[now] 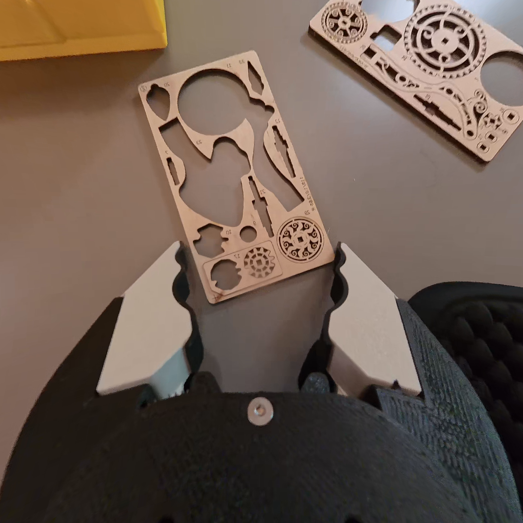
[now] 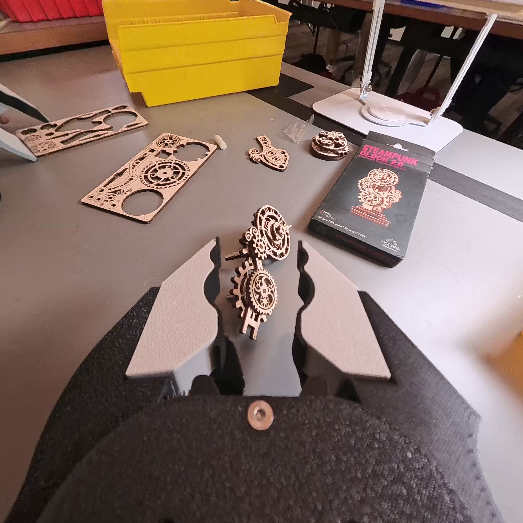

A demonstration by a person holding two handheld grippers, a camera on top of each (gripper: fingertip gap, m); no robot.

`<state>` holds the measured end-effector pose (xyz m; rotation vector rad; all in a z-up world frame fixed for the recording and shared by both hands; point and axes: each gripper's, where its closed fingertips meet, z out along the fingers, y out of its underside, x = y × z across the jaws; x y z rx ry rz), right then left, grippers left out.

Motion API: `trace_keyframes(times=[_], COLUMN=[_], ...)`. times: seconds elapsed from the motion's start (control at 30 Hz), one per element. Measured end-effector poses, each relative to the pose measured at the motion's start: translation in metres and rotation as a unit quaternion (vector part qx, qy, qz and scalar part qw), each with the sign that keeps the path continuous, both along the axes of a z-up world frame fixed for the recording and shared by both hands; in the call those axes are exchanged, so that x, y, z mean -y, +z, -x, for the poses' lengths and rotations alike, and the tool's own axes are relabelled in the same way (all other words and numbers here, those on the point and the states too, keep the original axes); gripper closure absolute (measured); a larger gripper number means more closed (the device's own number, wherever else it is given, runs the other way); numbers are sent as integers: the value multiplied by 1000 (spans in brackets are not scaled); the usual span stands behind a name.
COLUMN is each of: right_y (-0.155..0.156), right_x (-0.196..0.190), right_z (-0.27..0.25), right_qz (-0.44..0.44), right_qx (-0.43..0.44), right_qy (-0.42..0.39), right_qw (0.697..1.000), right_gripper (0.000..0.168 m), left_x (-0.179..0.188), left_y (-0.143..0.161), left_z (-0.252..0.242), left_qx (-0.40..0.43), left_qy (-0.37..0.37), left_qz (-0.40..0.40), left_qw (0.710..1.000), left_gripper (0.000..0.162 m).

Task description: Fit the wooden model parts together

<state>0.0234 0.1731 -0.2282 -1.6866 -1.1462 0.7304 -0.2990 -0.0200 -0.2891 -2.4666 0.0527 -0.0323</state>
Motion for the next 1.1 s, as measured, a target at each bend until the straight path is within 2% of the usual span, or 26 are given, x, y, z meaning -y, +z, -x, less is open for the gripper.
trace_keyframes(times=[0.4,0.67,1.1], right_y=[1,3,1], right_x=[-2,-1,-1], right_z=[0,-1,0], right_qz=[2,-2,-2], right_qx=[-7,-9,-6], right_qy=[-4,-4,-1], right_qw=[1000,1000,1000], right_gripper=[118,118,118], left_x=[-11,-20,-18], left_y=[1,7,6], left_z=[12,24,21], left_qx=[1,-49,-36], left_qy=[25,37,34], left_qz=[-37,-58,-61], left_qw=[999,996,997], left_gripper=[65,65,65])
